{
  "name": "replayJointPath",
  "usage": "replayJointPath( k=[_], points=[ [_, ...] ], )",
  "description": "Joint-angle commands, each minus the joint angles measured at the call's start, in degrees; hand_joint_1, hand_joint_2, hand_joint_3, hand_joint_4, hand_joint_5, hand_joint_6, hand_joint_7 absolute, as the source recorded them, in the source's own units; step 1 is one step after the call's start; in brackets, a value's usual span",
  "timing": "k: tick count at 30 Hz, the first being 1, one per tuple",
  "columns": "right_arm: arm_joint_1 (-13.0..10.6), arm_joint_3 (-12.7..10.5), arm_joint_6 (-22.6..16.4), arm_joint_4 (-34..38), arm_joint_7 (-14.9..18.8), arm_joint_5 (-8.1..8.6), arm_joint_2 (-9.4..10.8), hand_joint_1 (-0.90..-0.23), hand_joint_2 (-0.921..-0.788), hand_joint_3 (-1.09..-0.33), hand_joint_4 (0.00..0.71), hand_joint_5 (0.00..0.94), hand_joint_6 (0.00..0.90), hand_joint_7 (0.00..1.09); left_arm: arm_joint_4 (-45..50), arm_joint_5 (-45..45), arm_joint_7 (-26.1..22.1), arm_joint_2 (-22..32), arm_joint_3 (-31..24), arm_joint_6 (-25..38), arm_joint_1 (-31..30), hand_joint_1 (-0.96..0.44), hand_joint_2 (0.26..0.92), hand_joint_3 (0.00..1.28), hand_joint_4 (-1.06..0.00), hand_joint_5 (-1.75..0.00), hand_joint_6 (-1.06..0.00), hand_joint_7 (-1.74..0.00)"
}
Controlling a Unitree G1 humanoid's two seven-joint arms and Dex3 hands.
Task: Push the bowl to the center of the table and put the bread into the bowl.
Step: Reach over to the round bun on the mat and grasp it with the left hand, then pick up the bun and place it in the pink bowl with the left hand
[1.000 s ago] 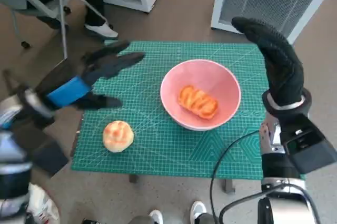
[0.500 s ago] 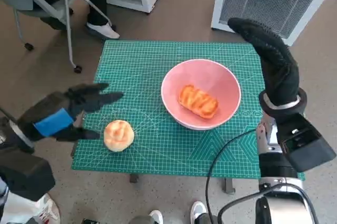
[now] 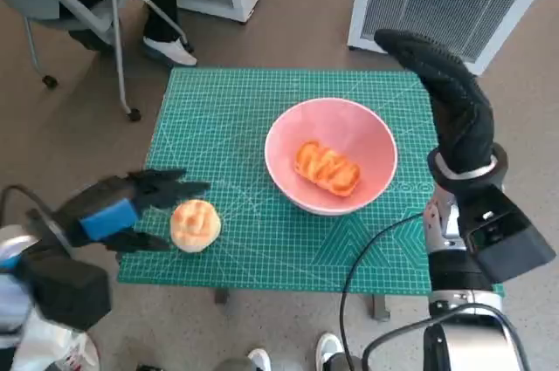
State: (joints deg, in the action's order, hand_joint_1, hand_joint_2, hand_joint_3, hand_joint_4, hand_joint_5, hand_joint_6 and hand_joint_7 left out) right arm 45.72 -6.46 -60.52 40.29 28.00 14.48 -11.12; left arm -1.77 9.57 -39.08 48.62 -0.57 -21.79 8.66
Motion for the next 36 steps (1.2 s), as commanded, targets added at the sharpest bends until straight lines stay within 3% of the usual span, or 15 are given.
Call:
replayJointPath(
  k=[1, 9, 13, 19, 20, 21, 23, 25, 27, 29, 36],
  points=[
    [-0.6, 0.0, 0.3, 0.6, 1.0, 0.76, -0.3, -0.577, -0.921, -0.754, 0.311, 0.001, 0.311, 0.09, -3.7, 1.9, -0.9, -1.1, 3.2, 1.2, 2.0, -0.22, 0.852, 0.01, -0.35, 0.00, -0.44, 0.00],
    [-0.9, 0.1, 0.0, 0.0, 1.0, 0.78, -0.4, -0.576, -0.921, -0.754, 0.311, 0.001, 0.312, 0.09, -10.0, 5.5, -1.1, -3.2, 7.9, 4.8, 5.2, -0.21, 0.869, 0.01, -0.38, -0.01, -0.43, 0.00],
    [-1.1, 0.1, 0.0, -0.2, 1.0, 0.83, -0.3, -0.576, -0.921, -0.754, 0.312, 0.001, 0.312, 0.09, -11.7, 7.2, -0.4, -4.2, 9.4, 7.1, 5.9, -0.19, 0.889, 0.02, -0.44, -0.04, -0.47, -0.02],
    [-1.2, 0.0, 0.1, -0.3, 0.8, 0.54, -0.4, -0.576, -0.921, -0.755, 0.312, 0.001, 0.310, 0.09, -12.2, 11.2, 3.1, -5.3, 11.1, 9.4, 5.8, -0.13, 0.915, 0.03, -0.73, -0.12, -0.67, -0.09],
    [-1.2, 0.0, 0.1, -0.3, 0.8, 0.53, -0.4, -0.577, -0.921, -0.755, 0.312, 0.001, 0.310, 0.09, -12.2, 11.5, 3.7, -5.3, 11.2, 9.4, 5.7, -0.03, 0.916, 0.05, -0.71, -0.35, -0.71, -0.11],
    [-1.2, 0.0, 0.2, -0.2, 0.8, 0.56, -0.4, -0.578, -0.921, -0.754, 0.312, 0.001, 0.309, 0.09, -11.9, 11.8, 4.6, -5.3, 11.1, 9.0, 5.4, 0.11, 0.918, 0.10, -0.66, -0.71, -0.74, -0.16],
    [-1.2, 0.0, 0.3, -0.2, 0.8, 0.63, -0.5, -0.579, -0.921, -0.754, 0.312, 0.001, 0.308, 0.09, -11.3, 12.1, 6.0, -5.1, 10.8, 8.3, 5.1, 0.05, 0.919, 0.12, -0.64, -1.00, -0.63, -0.66],
    [-1.2, 0.0, 0.4, -0.2, 0.8, 0.66, -0.5, -0.580, -0.921, -0.753, 0.312, 0.001, 0.308, 0.09, -11.0, 12.0, 7.0, -4.9, 10.4, 7.4, 5.0, 0.03, 0.920, 0.14, -0.63, -1.16, -0.57, -0.93],
    [-1.2, 0.0, 0.5, -0.3, 0.8, 0.66, -0.4, -0.581, -0.921, -0.753, 0.312, 0.001, 0.308, 0.09, -11.0, 11.5, 7.9, -4.7, 9.9, 6.4, 5.2, 0.01, 0.920, 0.14, -0.62, -1.24, -0.54, -1.10],
    [-1.2, 0.0, 0.6, -0.3, 0.7, 0.65, -0.4, -0.581, -0.921, -0.753, 0.312, 0.001, 0.307, 0.09, -11.2, 10.6, 8.5, -4.5, 9.2, 5.3, 5.6, 0.01, 0.920, 0.15, -0.62, -1.27, -0.53, -1.16],
    [-1.2, -0.1, 0.6, -0.1, 0.3, 0.29, -0.1, -0.580, -0.921, -0.753, 0.312, 0.001, 0.307, 0.09, -10.6, 6.6, 8.8, -4.5, 5.7, 3.2, 7.4, 0.00, 0.921, 0.13, -0.61, -1.29, -0.56, -1.19]
  ],
)
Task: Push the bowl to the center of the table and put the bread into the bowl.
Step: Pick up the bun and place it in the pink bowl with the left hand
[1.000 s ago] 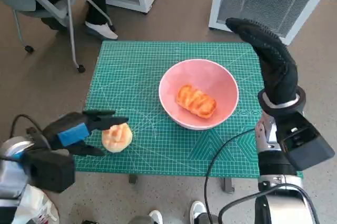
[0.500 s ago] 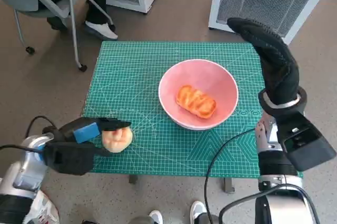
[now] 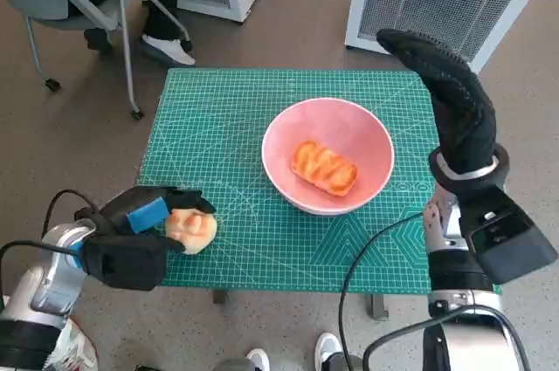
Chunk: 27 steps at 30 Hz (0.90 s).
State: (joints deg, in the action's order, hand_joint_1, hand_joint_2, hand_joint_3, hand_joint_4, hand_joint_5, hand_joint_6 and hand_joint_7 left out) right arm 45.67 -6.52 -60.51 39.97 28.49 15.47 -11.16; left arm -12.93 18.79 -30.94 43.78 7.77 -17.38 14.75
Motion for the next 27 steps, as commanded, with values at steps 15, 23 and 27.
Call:
replayJointPath(
  k=[15, 23, 27],
  points=[
    [-0.6, -0.2, 0.6, 1.0, 0.2, -0.26, -0.2, -0.575, -0.921, -0.753, 0.310, 0.000, 0.306, 0.10, 11.7, -8.9, 3.2, -2.8, -10.0, 4.7, 13.4, 0.00, 0.920, 0.10, -0.62, -1.26, -0.61, -1.16],
    [-0.1, -0.2, 0.3, 1.6, 0.1, -0.51, -0.1, -0.575, -0.921, -0.753, 0.308, 0.000, 0.305, 0.10, 12.1, -6.6, 8.7, -9.7, -7.0, 3.8, 22.7, 0.00, 0.920, 0.06, -0.68, -1.19, -0.65, -1.13],
    [0.2, -0.1, 0.2, 1.8, 0.0, -0.69, 0.0, -0.572, -0.921, -0.754, 0.307, 0.000, 0.305, 0.10, 10.4, -4.8, 10.1, -13.4, -3.7, 2.7, 27.4, 0.00, 0.919, 0.04, -0.71, -1.16, -0.67, -1.10]
  ],
)
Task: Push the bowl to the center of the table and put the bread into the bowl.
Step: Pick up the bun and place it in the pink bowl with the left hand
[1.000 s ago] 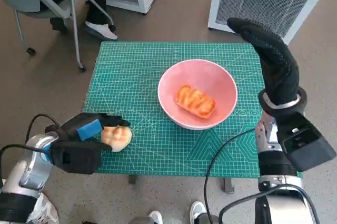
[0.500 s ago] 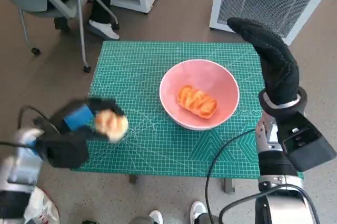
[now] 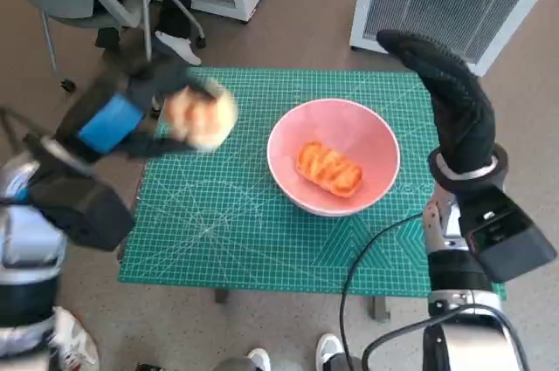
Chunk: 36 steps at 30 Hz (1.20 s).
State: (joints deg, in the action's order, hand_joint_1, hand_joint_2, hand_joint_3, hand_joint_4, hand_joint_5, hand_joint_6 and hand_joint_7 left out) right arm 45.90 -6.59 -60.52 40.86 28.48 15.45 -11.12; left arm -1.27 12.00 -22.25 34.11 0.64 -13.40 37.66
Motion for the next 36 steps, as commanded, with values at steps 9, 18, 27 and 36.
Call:
replayJointPath(
  k=[9, 18, 27, 36],
  points=[
    [0.0, 0.1, 0.5, 0.5, 0.1, -0.57, 0.0, -0.574, -0.921, -0.754, 0.304, 0.000, 0.304, 0.10, -15.1, 6.4, 0.7, -9.6, 11.4, -4.9, 13.9, 0.00, 0.919, 0.02, -0.74, -1.11, -0.68, -1.12],
    [-0.9, 0.0, 0.3, -0.4, 0.1, -0.52, -0.4, -0.586, -0.921, -0.753, 0.304, 0.000, 0.303, 0.10, -32.6, 8.7, -5.0, -13.6, 17.5, -3.3, 20.5, 0.00, 0.921, 0.16, -0.59, -1.25, -0.51, -1.29],
    [-1.7, -0.6, 0.6, -1.0, -0.5, -0.88, -1.2, -0.590, -0.921, -0.752, 0.303, 0.000, 0.302, 0.10, -40.6, 11.2, -19.3, -15.4, 23.1, 6.4, 25.4, -0.25, 0.902, 0.02, -0.29, -0.07, -0.29, -0.22],
    [-2.1, -0.8, 1.6, -1.7, -1.7, -1.30, -1.5, -0.577, -0.921, -0.753, 0.302, 0.001, 0.301, 0.10, -41.7, 9.3, -24.4, -15.7, 22.4, 9.0, 26.2, -0.23, 0.860, 0.00, -0.15, 0.00, -0.21, -0.09]
  ],
)
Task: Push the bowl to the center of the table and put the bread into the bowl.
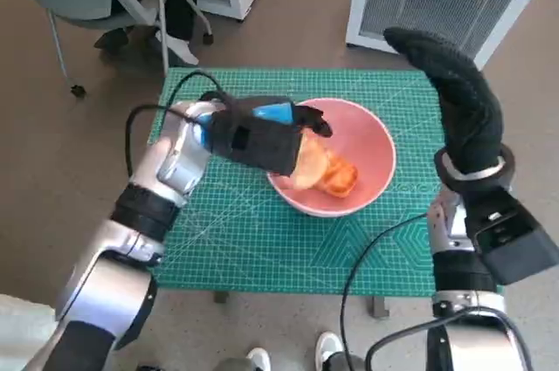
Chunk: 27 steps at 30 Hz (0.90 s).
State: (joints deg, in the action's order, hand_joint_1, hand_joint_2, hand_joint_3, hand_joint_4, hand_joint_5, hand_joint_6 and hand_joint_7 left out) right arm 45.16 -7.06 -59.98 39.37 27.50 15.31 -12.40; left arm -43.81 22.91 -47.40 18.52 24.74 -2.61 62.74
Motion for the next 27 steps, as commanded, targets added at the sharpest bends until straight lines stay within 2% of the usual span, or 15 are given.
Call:
replayJointPath(
  k=[1, 4, 9, 13, 15, 20, 27],
  points=[
    [-1.4, -0.3, 1.2, -0.3, -0.9, -1.17, -0.3, -0.577, -0.921, -0.753, 0.302, 0.001, 0.301, 0.10, 1.4, -2.4, 1.7, 0.0, -2.6, -2.9, 0.3, -0.23, 0.858, 0.00, -0.15, 0.00, -0.22, -0.08],
    [-1.3, -0.3, 1.7, -0.3, -1.3, -1.25, -0.2, -0.577, -0.921, -0.753, 0.302, 0.001, 0.301, 0.11, 2.8, -4.7, 8.1, -0.3, -6.3, -7.3, -2.7, -0.25, 0.862, 0.00, -0.15, 0.00, -0.22, -0.08],
    [-1.1, -0.1, 2.8, -1.0, -1.7, -0.90, 0.0, -0.577, -0.921, -0.752, 0.303, 0.001, 0.302, 0.11, 3.1, -7.0, 21.9, -1.5, -11.9, -18.0, -6.3, -0.30, 0.899, 0.01, -0.21, -0.02, -0.29, -0.09],
    [-1.0, -0.1, 3.6, -1.6, -2.0, -0.79, 0.1, -0.570, -0.921, -0.751, 0.303, 0.001, 0.307, 0.11, 3.1, -9.3, 31.4, -3.1, -16.3, -26.3, -8.5, -0.33, 0.916, 0.07, -0.34, -0.03, -0.39, -0.10],
    [-0.9, -0.1, 3.9, -1.8, -2.2, -0.78, 0.1, -0.568, -0.921, -0.751, 0.302, 0.001, 0.310, 0.11, 3.4, -11.0, 34.3, -4.2, -18.2, -29.4, -9.5, -0.35, 0.919, 0.11, -0.39, -0.04, -0.42, -0.11],
    [-0.5, -0.3, 4.9, -2.2, -2.7, -0.66, 0.2, -0.565, -0.921, -0.742, 0.303, 0.001, 0.314, 0.11, 4.5, -16.0, 39.3, -7.7, -22.4, -34.9, -12.0, -0.39, 0.921, 0.21, -0.46, -0.04, -0.47, -0.11],
    [0.2, -0.2, 6.2, -3.3, -4.1, -1.31, 0.3, -0.558, -0.921, -0.739, 0.303, 0.001, 0.315, 0.11, 10.8, -23.1, 38.6, -10.9, -24.7, -35.4, -16.1, -0.39, 0.921, 0.32, -0.48, -0.03, -0.46, -0.10]
  ],
)
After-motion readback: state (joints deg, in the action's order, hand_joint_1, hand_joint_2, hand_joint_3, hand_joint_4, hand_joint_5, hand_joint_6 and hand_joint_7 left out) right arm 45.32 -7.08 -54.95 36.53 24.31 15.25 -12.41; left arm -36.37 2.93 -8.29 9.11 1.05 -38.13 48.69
